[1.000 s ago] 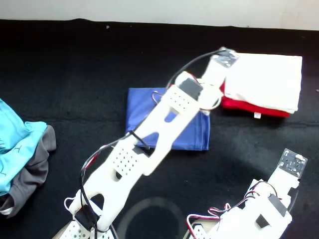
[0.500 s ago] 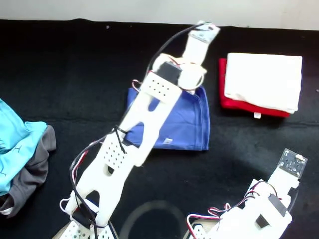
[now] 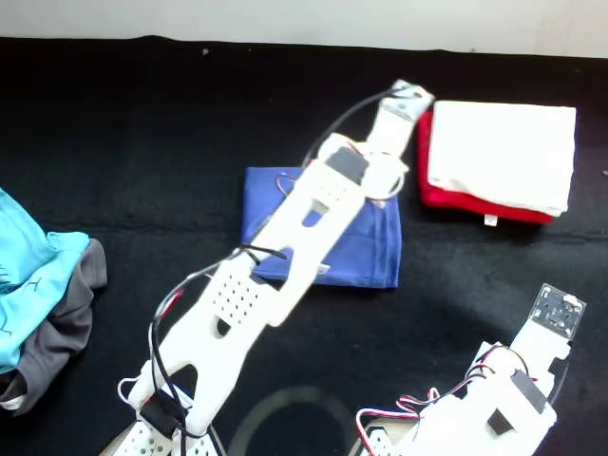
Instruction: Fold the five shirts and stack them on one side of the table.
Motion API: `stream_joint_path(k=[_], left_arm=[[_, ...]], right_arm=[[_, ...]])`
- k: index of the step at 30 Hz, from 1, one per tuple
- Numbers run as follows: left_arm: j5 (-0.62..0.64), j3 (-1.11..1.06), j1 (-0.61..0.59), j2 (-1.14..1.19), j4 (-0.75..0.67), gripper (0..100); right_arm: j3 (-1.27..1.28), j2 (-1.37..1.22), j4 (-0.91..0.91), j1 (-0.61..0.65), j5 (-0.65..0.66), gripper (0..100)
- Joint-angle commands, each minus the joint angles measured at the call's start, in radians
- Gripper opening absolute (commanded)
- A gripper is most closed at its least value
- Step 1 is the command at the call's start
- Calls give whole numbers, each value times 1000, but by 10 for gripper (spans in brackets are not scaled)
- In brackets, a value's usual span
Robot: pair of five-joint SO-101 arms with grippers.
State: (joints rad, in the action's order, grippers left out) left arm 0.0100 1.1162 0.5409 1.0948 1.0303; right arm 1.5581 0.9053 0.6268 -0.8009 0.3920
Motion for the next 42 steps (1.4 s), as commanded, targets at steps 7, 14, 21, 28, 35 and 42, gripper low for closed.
stream_joint_path(k=[7,14,21,28,35,42], left_arm=[[0,148,15,-13,14,9],[0,522,-85,-7,367,9],[0,532,-236,-2,738,9],[-3,409,-360,8,736,9],[-3,386,-438,168,654,9],[3,515,-453,200,632,9]], right_arm=[[30,-1,-21,16,3,7],[30,-1,-21,16,3,7],[30,-1,-21,16,3,7],[30,-1,-21,16,3,7],[30,-1,-21,16,3,7],[30,-1,-21,16,3,7]])
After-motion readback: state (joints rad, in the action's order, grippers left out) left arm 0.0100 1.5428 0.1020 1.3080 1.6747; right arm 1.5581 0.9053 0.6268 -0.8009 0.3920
